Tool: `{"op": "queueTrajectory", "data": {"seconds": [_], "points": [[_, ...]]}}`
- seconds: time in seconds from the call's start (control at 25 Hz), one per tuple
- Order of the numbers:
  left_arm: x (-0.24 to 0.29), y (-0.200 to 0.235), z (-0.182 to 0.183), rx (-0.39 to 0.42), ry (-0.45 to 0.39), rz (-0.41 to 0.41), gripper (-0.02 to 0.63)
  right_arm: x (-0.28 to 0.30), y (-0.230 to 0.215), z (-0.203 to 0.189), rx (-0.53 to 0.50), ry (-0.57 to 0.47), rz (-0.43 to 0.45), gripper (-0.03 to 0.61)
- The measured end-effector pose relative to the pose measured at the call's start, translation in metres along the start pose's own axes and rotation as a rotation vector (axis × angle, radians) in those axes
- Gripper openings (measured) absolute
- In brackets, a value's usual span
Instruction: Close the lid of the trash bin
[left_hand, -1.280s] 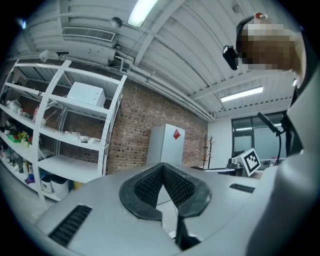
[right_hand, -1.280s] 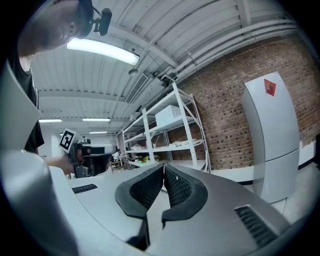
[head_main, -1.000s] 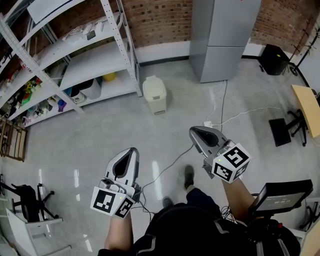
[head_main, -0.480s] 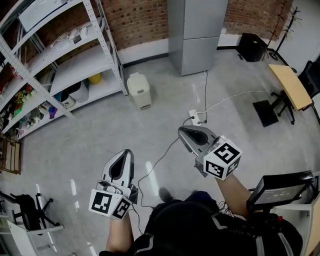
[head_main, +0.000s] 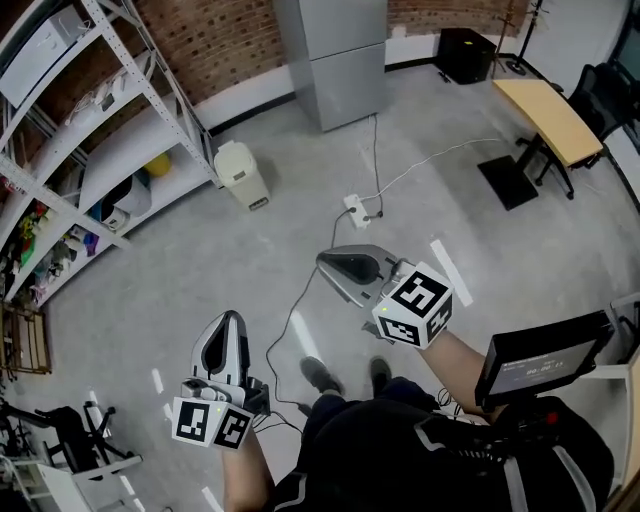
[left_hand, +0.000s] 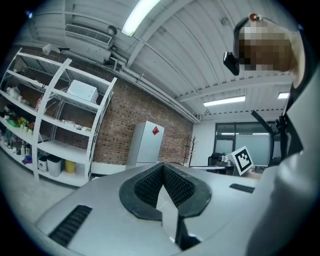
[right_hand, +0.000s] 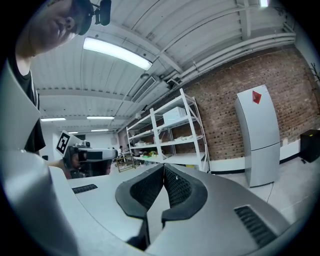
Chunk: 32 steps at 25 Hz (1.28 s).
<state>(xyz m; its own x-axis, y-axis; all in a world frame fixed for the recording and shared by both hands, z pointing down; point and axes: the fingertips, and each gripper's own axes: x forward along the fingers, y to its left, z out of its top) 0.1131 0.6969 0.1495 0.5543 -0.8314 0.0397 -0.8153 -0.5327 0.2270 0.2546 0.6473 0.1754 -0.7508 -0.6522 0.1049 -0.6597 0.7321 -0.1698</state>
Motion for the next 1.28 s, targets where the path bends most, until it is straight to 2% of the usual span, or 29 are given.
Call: {"op": "queueTrajectory", "data": {"seconds": [0.24, 0.68, 1.28], "points": [[-0.011, -0.031, -0.009, 0.016, 0.007, 0.0, -0.011, -0.03, 0.005, -0.005, -0.001, 0.004, -0.009, 0.008], [-0.052, -0.024, 0.005, 0.021, -0.036, -0.041, -0.012, -0.027, 0.057, 0.006, -0.05, -0.015, -0.031, 0.008], [-0.069, -0.025, 0.003, 0.0, -0.044, -0.052, -0.011, -0.035, 0.072, 0.003, -0.063, -0.012, -0.064, 0.008]]}}
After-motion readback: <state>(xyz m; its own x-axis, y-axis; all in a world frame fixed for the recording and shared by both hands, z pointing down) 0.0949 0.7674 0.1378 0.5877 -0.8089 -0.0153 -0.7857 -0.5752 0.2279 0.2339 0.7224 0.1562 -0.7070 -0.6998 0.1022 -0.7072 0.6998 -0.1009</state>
